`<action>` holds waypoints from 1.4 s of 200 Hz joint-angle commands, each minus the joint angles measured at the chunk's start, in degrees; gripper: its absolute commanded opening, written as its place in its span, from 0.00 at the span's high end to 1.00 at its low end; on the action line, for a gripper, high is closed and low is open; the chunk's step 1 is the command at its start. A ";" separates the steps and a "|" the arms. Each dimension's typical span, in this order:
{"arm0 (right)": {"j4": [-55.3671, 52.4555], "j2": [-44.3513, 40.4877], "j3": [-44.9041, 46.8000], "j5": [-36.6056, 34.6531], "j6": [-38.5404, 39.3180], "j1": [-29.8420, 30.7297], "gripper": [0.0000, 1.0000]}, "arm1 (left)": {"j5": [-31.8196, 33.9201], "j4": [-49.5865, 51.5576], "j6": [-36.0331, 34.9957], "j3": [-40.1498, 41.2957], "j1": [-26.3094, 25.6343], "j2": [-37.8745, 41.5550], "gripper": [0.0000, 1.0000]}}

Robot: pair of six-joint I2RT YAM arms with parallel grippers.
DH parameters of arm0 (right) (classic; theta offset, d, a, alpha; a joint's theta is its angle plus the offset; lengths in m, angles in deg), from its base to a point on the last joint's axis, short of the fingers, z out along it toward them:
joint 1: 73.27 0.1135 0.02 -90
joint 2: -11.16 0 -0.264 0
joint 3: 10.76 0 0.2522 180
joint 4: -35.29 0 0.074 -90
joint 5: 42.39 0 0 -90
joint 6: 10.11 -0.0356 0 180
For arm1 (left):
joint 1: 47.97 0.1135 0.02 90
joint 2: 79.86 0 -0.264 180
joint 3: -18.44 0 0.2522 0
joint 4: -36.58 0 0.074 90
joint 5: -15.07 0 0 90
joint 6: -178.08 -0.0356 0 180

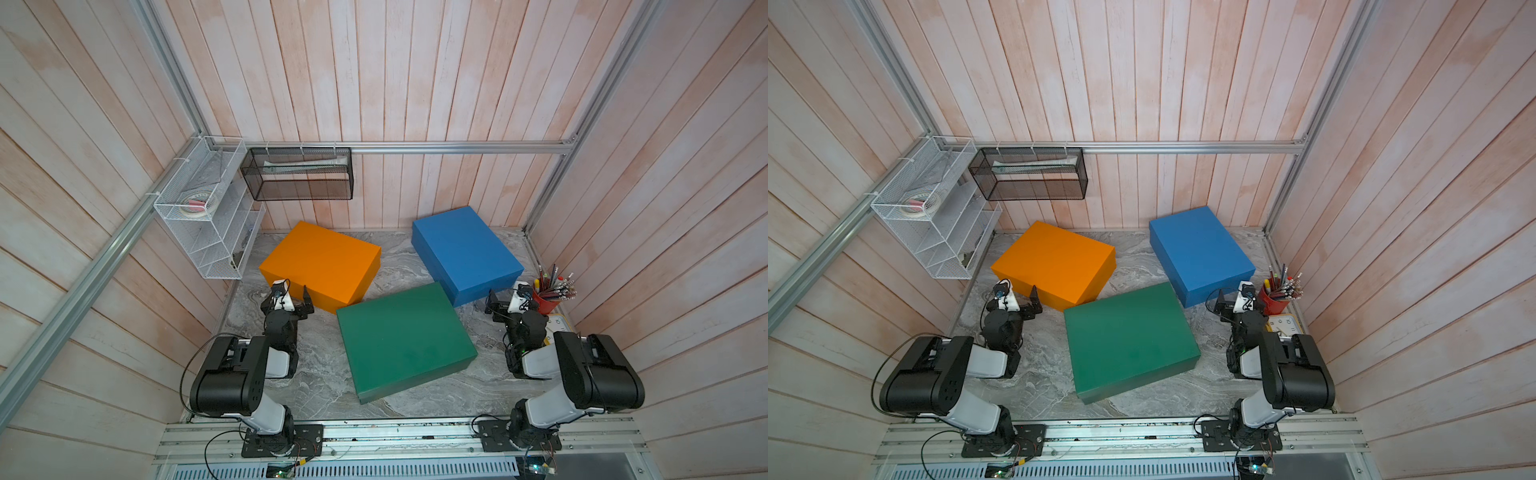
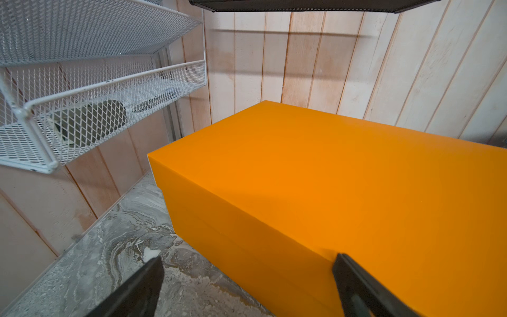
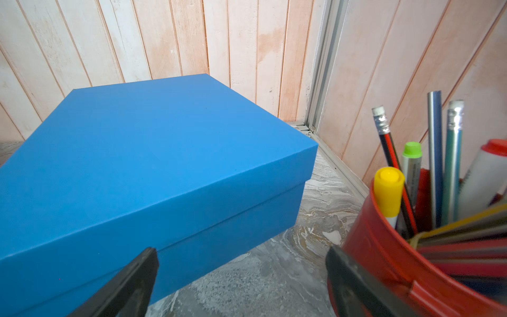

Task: Stack the shoeboxes
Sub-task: Adjust the shoebox at the center of the board.

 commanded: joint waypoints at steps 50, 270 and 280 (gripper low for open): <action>1.40 0.66 -0.91 1.06 -0.43 -0.32 0.02 | -1.04 0.39 0.46 -0.48 0.27 -0.15 0.00; -72.66 -24.51 -29.46 28.13 -18.75 7.44 0.08 | -15.60 92.95 39.31 -23.13 -5.93 38.80 0.10; -73.72 -24.98 -28.78 28.63 -20.23 8.28 0.08 | -16.01 94.32 41.39 -23.00 -8.25 38.32 0.10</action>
